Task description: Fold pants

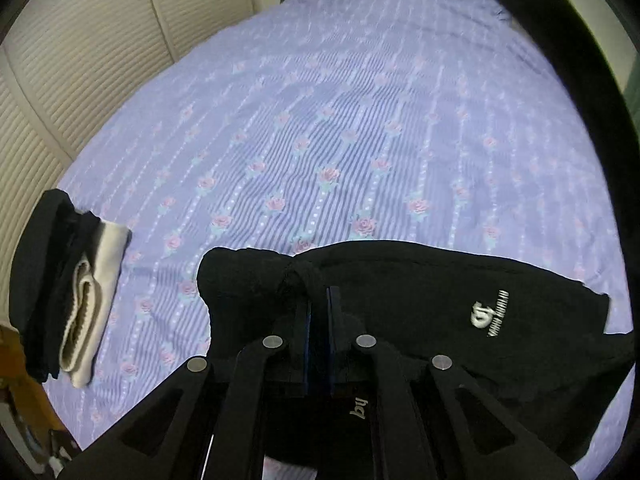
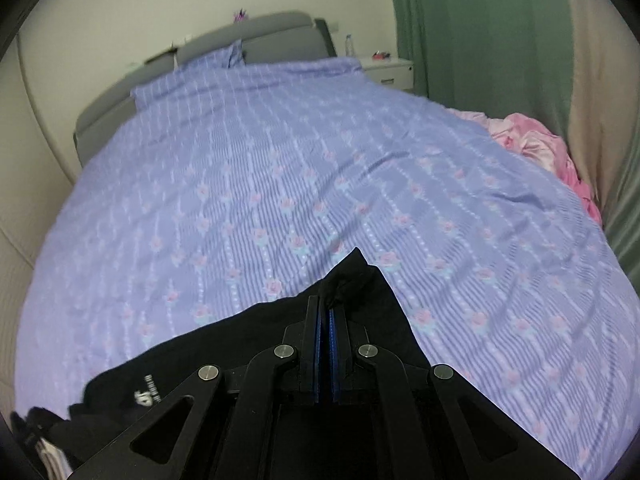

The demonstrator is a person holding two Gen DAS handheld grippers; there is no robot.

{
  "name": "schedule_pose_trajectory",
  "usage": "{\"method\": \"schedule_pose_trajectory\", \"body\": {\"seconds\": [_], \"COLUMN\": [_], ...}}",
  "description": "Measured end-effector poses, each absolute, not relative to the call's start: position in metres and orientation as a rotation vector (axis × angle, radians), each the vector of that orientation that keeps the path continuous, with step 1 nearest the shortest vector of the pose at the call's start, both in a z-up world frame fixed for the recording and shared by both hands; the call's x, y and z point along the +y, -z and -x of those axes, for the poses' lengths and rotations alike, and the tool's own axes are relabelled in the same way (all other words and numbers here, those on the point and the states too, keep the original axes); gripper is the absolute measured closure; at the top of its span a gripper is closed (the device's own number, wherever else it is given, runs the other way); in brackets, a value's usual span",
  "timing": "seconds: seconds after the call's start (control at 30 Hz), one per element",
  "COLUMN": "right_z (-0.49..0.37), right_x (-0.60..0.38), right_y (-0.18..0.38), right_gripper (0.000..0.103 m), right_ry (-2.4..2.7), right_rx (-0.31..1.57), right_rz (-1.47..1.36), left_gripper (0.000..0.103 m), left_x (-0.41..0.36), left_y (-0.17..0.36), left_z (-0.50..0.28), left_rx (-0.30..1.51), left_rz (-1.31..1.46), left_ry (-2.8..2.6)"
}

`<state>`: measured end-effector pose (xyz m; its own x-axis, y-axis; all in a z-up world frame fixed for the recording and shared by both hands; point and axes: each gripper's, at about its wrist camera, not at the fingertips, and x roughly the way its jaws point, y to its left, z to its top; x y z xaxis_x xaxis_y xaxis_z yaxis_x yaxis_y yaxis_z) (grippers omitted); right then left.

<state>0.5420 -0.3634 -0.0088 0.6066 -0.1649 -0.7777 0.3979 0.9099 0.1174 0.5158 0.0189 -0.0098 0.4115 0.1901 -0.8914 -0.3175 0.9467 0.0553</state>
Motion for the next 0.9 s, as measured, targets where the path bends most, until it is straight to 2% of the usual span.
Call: {"method": "schedule_pose_trajectory", "body": {"seconds": [0.07, 0.13, 0.2, 0.27, 0.3, 0.4, 0.53, 0.63, 0.67, 0.7, 0.77, 0.83, 0.9], "right_z": [-0.559, -0.572, -0.578, -0.582, -0.582, -0.583, -0.583, -0.582, -0.581, -0.580, -0.578, -0.576, -0.575], "right_x": [-0.362, -0.362, -0.362, -0.365, -0.367, -0.368, -0.369, -0.370, -0.369, -0.367, -0.367, -0.369, -0.368], "right_y": [0.024, 0.036, 0.042, 0.046, 0.046, 0.044, 0.041, 0.041, 0.041, 0.042, 0.045, 0.047, 0.047], "right_gripper": [0.099, 0.098, 0.098, 0.098, 0.098, 0.098, 0.098, 0.098, 0.098, 0.098, 0.098, 0.098, 0.098], "right_ry": [0.318, 0.317, 0.317, 0.312, 0.310, 0.300, 0.274, 0.269, 0.269, 0.273, 0.282, 0.298, 0.307], "right_rx": [0.890, 0.919, 0.936, 0.952, 0.955, 0.954, 0.950, 0.954, 0.952, 0.951, 0.955, 0.963, 0.966], "right_rz": [-0.279, -0.272, -0.279, -0.312, -0.326, -0.362, -0.357, -0.343, -0.332, -0.322, -0.320, -0.327, -0.327], "left_gripper": [0.090, 0.075, 0.033, 0.020, 0.010, 0.006, 0.006, 0.006, 0.010, 0.019, 0.027, 0.043, 0.089], "left_x": [0.018, 0.019, 0.017, 0.013, 0.011, 0.002, -0.021, -0.037, -0.041, -0.043, -0.045, -0.043, -0.040], "left_y": [0.020, 0.027, 0.026, 0.011, 0.004, -0.012, -0.013, 0.003, 0.011, 0.019, 0.034, 0.050, 0.061], "left_z": [-0.527, -0.534, -0.536, -0.532, -0.531, -0.526, -0.531, -0.543, -0.549, -0.556, -0.569, -0.578, -0.579], "left_rx": [1.120, 1.138, 1.125, 1.071, 1.053, 0.992, 0.916, 0.983, 1.017, 1.045, 1.118, 1.213, 1.252], "left_rz": [0.122, 0.126, 0.113, 0.087, 0.071, -0.010, -0.252, -0.379, -0.414, -0.437, -0.436, -0.407, -0.407], "left_ry": [-0.324, -0.319, -0.304, -0.310, -0.300, -0.235, 0.049, 0.337, 0.393, 0.428, 0.465, 0.502, 0.474]}}
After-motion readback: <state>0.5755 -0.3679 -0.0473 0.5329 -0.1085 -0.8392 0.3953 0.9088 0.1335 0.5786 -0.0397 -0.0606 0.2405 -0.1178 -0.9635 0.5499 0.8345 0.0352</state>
